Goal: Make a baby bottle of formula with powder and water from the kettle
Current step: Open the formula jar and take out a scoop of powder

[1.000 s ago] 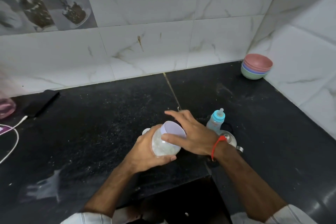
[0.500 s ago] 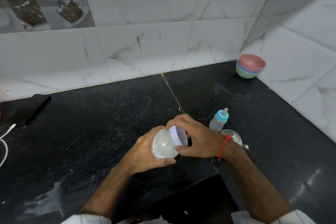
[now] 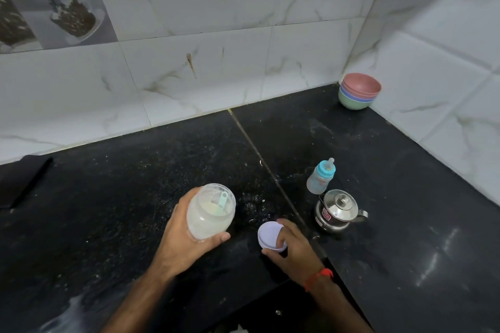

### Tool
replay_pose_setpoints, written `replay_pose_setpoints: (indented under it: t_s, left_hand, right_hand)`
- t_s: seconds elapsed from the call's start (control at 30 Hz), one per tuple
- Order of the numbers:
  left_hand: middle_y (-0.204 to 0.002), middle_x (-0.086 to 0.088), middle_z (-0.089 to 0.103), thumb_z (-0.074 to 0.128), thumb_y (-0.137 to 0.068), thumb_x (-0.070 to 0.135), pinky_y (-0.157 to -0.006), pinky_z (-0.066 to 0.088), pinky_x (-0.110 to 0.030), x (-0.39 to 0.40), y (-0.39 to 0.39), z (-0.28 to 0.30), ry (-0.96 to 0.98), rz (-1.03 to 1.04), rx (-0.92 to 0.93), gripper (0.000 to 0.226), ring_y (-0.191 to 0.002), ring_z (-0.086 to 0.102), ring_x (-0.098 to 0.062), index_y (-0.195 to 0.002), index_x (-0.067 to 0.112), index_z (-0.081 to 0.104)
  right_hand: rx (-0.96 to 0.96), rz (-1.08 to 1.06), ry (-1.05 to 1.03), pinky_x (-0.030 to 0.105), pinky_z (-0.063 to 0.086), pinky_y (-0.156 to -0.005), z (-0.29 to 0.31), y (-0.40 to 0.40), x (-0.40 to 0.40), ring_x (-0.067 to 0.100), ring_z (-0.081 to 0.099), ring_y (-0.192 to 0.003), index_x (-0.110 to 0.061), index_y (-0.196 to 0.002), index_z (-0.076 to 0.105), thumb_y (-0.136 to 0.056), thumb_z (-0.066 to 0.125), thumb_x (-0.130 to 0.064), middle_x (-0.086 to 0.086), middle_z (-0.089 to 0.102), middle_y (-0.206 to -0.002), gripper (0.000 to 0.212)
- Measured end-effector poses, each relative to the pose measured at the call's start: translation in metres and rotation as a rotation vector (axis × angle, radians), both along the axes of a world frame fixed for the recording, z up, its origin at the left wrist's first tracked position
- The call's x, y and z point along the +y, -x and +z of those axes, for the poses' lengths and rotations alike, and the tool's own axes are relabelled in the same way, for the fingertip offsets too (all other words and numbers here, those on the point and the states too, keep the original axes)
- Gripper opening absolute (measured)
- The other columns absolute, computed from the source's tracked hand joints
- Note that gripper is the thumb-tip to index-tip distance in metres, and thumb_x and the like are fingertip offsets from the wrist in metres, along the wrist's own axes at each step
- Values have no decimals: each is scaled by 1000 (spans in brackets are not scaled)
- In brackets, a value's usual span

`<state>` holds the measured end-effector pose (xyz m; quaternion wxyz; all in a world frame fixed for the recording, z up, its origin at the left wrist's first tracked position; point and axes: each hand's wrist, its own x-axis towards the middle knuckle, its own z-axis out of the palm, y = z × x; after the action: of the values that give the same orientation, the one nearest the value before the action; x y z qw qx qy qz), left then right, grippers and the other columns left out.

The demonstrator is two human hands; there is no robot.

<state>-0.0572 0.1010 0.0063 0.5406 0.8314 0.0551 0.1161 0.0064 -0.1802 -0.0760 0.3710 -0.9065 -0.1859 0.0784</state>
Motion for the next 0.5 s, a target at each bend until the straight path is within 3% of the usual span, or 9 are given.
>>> replay_pose_setpoints:
  t_s: [0.1, 0.2, 0.3, 0.37, 0.43, 0.5]
  left_hand:
    - [-144, 20, 54, 95, -52, 57, -110, 48, -51, 0, -1, -3, -14, -12, 9, 104, -134, 52, -15, -140, 55, 39]
    - [-146, 23, 50, 96, -50, 59, -112, 46, -46, -1, -3, -6, -28, -32, 32, 109, -137, 49, -15, -142, 53, 38]
    - [-143, 38, 40, 95, -50, 62, -109, 39, -24, -5, -6, -6, -91, -62, 47, 110, -138, 39, -1, -142, 56, 35]
    - [-142, 42, 36, 96, -51, 60, -104, 34, -13, -9, -9, -3, -129, -96, 47, 110, -137, 33, 8, -140, 61, 32]
    - [-145, 38, 37, 96, -52, 59, -102, 36, -12, -12, -12, 0, -161, -144, 41, 110, -137, 32, 10, -140, 62, 31]
    - [-144, 37, 38, 97, -52, 58, -100, 41, -14, -16, -14, 3, -173, -172, 32, 110, -137, 33, 11, -140, 60, 32]
  right_hand:
    - [-112, 38, 63, 34, 52, -98, -12, 4, 1, 17, 46, -142, -28, -88, 48, -78, 69, -60, -9, 44, -153, 39]
    - [-122, 2, -13, 34, 41, -112, 7, 4, 9, 15, 30, -151, -29, -105, 57, -81, 69, -61, -3, 40, -156, 42]
    - [-194, -109, -267, 32, 45, -106, 61, 3, 26, 7, 50, -135, -25, -111, 65, -92, 66, -47, -11, 52, -138, 29]
    - [-303, -34, -329, 32, 48, -103, 99, -2, 39, 12, 57, -126, -21, -111, 70, -97, 65, -31, -5, 57, -131, 17]
    - [-390, 118, -194, 31, 47, -103, 125, -12, 48, 16, 55, -126, -21, -111, 74, -100, 62, -30, 2, 58, -133, 19]
    - [-425, 235, 93, 37, 48, -103, 136, -25, 51, 22, 55, -125, -23, -113, 75, -99, 55, -44, 4, 59, -132, 33]
